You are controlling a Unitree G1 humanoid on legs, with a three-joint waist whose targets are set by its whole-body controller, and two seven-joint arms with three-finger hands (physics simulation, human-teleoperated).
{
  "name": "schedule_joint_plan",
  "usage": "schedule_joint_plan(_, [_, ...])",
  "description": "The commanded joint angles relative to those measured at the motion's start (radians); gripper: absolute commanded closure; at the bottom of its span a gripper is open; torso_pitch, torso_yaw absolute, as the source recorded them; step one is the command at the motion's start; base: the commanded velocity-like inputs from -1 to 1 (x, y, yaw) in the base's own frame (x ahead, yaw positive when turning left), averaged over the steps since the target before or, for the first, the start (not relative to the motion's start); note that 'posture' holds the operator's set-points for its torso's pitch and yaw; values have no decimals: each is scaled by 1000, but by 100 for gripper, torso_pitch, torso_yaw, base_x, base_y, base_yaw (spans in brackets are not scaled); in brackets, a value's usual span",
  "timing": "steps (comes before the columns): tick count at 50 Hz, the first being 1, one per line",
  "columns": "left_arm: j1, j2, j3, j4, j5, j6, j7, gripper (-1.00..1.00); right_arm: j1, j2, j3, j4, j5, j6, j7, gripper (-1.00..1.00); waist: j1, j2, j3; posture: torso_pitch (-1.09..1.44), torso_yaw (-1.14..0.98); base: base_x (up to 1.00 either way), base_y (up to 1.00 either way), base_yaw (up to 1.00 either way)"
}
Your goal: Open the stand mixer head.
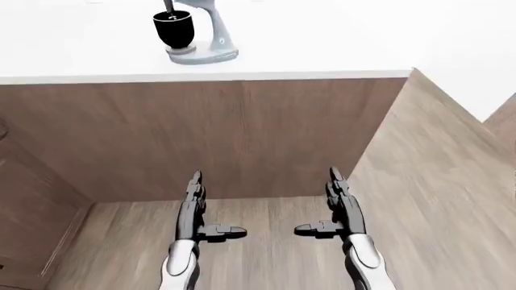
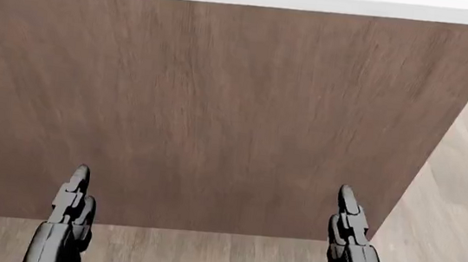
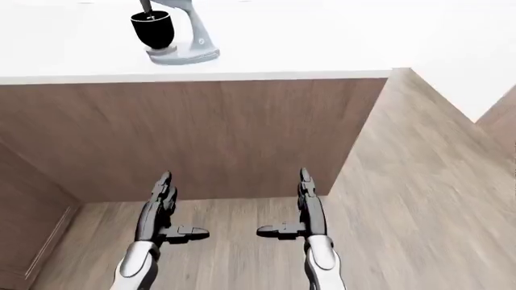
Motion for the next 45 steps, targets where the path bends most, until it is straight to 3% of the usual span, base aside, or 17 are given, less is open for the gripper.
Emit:
schedule_joint_plan(1, [-32, 3, 4, -79, -8, -56, -1, -95, -44, 0, -17, -100, 48, -32, 9, -100, -2, -8, -1, 0, 0, 0, 0, 0])
schedule_joint_plan(3, [-33, 4, 7, -80, -9, -53, 1, -95, -41, -2, -13, -118, 56, -18, 13, -100, 8, -1, -63, 0, 0, 0, 0, 0])
schedule_joint_plan(4, [-32, 4, 6, -82, -9, -54, 1, -96, -41, -2, -13, -119, 62, -18, 15, -100, 8, -1, -53, 0, 0, 0, 0, 0])
schedule_joint_plan(5, [-32, 4, 6, -81, -10, -53, 1, -95, -39, -2, -11, -122, 63, -17, 17, -100, 7, -6, -16, 0, 0, 0, 0, 0])
schedule_joint_plan(7, [-32, 4, 6, -82, -8, -56, 1, -96, -34, -3, -5, -129, 64, -18, 26, -100, 7, -7, -70, 0, 0, 0, 0, 0])
schedule_joint_plan(8, [-32, 5, 6, -82, -8, -57, 0, -95, -32, -4, -2, -130, 61, -22, 30, -100, 8, -7, -75, 0, 0, 0, 0, 0])
schedule_joint_plan(17, [-35, 2, 13, -96, -28, -63, 3, -96, -28, -1, -4, -166, 89, -7, 48, -100, 8, -4, -84, 0, 0, 0, 0, 0])
schedule_joint_plan(22, [-37, -3, 32, -176, -105, -147, -5, -95, -13, 9, -8, -307, 215, -57, 116, -100, 8, -3, -92, 0, 0, 0, 0, 0])
schedule_joint_plan(25, [-27, -5, 25, -198, -114, -211, -14, -95, -4, 8, -7, -346, 245, -145, 151, -100, 5, -3, -91, 0, 0, 0, 0, 0])
schedule_joint_plan(30, [-11, -7, 22, -276, -173, -186, -32, -95, 23, 7, 15, -377, 248, -222, 199, -100, 5, -2, -92, 0, 0, 0, 0, 0])
schedule_joint_plan(33, [-21, 2, 40, -365, -180, -154, -8, -95, 29, 2, 16, -475, 290, -136, 185, -100, 4, -1, -91, 0, 0, 0, 0, 0])
schedule_joint_plan(45, [-48, 26, 112, -752, -322, 19, 21, -95, -33, -20, -61, -843, 533, 187, 62, -100, 7, -1, -81, 0, 0, 0, 0, 0])
